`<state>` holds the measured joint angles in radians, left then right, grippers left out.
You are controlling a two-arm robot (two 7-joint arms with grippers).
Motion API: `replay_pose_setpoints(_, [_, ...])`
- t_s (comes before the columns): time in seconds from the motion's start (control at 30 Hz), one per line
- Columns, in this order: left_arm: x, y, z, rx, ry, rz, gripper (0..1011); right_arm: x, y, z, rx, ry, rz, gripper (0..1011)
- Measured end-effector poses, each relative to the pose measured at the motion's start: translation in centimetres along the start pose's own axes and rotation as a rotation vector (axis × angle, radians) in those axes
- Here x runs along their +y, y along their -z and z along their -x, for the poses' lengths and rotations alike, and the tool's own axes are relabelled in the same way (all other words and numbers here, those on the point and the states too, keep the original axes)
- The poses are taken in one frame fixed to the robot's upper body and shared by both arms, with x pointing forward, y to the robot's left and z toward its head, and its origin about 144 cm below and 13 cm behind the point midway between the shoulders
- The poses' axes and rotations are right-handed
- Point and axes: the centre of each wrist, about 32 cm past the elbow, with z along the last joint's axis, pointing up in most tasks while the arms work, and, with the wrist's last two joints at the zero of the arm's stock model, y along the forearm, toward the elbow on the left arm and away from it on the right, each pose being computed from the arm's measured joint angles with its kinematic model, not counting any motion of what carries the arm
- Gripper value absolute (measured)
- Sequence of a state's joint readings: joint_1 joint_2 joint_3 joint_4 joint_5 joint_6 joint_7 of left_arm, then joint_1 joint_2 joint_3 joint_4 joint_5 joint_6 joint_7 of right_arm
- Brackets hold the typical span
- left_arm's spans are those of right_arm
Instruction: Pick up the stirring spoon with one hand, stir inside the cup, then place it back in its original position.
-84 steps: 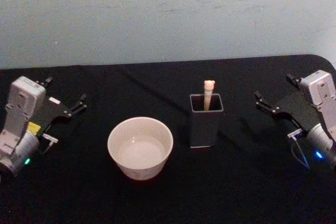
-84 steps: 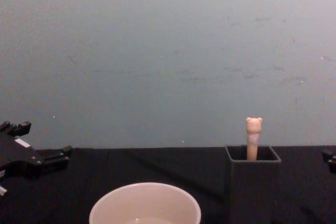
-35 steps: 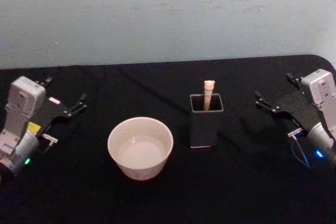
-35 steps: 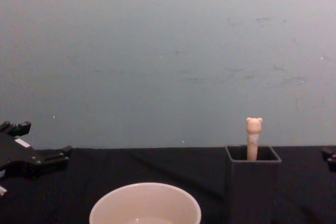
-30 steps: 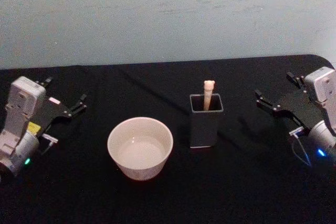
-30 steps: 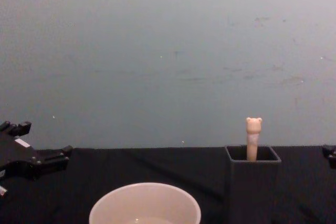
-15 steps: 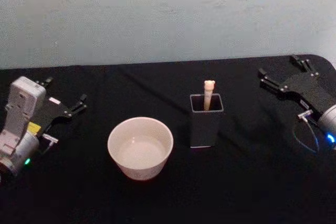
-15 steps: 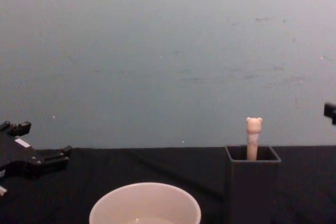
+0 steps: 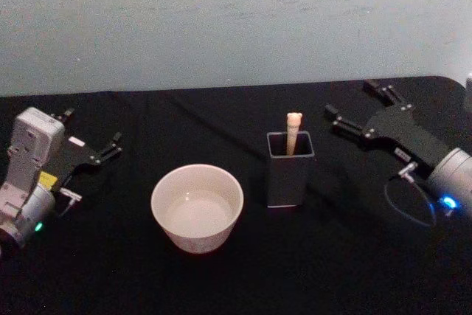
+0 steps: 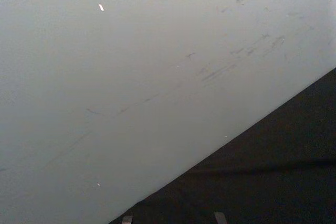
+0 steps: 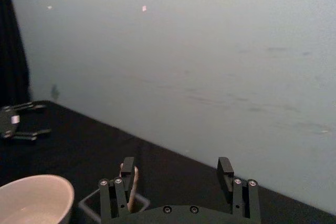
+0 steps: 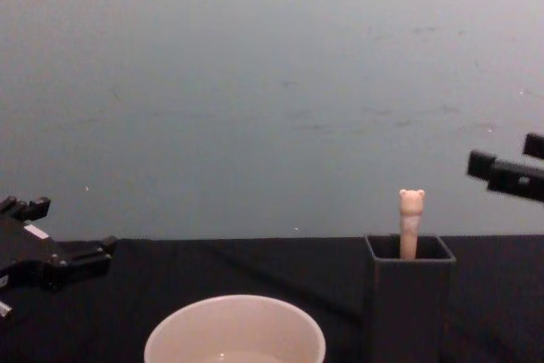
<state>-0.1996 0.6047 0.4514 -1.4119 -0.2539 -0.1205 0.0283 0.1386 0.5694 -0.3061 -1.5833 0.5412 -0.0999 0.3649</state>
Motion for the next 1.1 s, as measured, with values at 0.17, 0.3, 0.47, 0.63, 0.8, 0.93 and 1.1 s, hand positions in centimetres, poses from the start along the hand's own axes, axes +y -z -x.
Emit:
replay_pose_setpoints(0.17, [0.0, 0.0, 0.0, 0.000, 0.000, 0.000, 1001, 0.4, 0.5, 0.9, 0.003, -0.040, 0.020, 1002])
replay_pose_setpoints(0.3, [0.0, 0.0, 0.0, 0.000, 0.000, 0.000, 1001, 0.7, 1.0, 1.5, 0.002, -0.057, 0.040, 1002])
replay_pose_setpoints(0.47, [0.0, 0.0, 0.0, 0.000, 0.000, 0.000, 1001, 1.5, 1.6, 2.1, 0.001, -0.062, 0.063, 1002])
replay_pose_setpoints(0.63, [0.0, 0.0, 0.0, 0.000, 0.000, 0.000, 1001, 2.4, 1.9, 2.5, 0.001, -0.064, 0.079, 1002])
replay_pose_setpoints(0.8, [0.0, 0.0, 0.0, 0.000, 0.000, 0.000, 1001, 3.2, 2.2, 2.8, 0.006, -0.063, 0.094, 1002])
replay_pose_setpoints(0.93, [0.0, 0.0, 0.0, 0.000, 0.000, 0.000, 1001, 3.8, 2.3, 2.9, 0.013, -0.058, 0.101, 1002])
replay_pose_setpoints(1.1, [0.0, 0.0, 0.0, 0.000, 0.000, 0.000, 1001, 4.4, 2.2, 2.9, 0.016, -0.051, 0.102, 1002])
